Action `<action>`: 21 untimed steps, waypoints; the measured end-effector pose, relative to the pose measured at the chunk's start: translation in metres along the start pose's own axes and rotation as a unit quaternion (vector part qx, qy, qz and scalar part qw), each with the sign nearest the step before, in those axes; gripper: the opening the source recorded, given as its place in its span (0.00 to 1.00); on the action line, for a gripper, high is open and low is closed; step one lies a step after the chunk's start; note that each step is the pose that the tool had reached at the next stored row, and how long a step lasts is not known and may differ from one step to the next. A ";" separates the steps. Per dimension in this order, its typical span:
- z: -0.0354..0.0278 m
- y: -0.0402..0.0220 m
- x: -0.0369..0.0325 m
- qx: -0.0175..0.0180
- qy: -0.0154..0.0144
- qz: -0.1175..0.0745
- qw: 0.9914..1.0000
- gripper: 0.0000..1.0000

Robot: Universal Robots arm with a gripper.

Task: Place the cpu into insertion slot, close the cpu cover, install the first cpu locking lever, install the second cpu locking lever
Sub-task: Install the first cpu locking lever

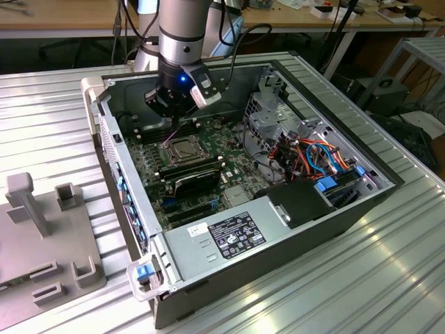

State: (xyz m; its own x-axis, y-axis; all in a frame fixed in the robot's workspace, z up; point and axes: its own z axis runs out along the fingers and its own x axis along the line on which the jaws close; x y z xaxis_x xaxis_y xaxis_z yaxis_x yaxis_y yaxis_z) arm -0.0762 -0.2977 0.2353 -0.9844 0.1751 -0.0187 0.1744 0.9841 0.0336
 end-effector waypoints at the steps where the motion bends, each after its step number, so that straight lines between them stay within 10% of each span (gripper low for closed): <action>1: 0.0000 0.0000 0.0000 0.000 0.000 0.000 1.000 0.11; 21: 0.0092 0.0019 -0.0125 0.000 0.001 -0.025 1.000 0.11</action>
State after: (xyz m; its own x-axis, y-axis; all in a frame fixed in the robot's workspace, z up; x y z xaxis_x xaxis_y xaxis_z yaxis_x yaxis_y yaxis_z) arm -0.0633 -0.2977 0.2264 -0.9920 0.1247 -0.0187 0.1240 0.9917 0.0335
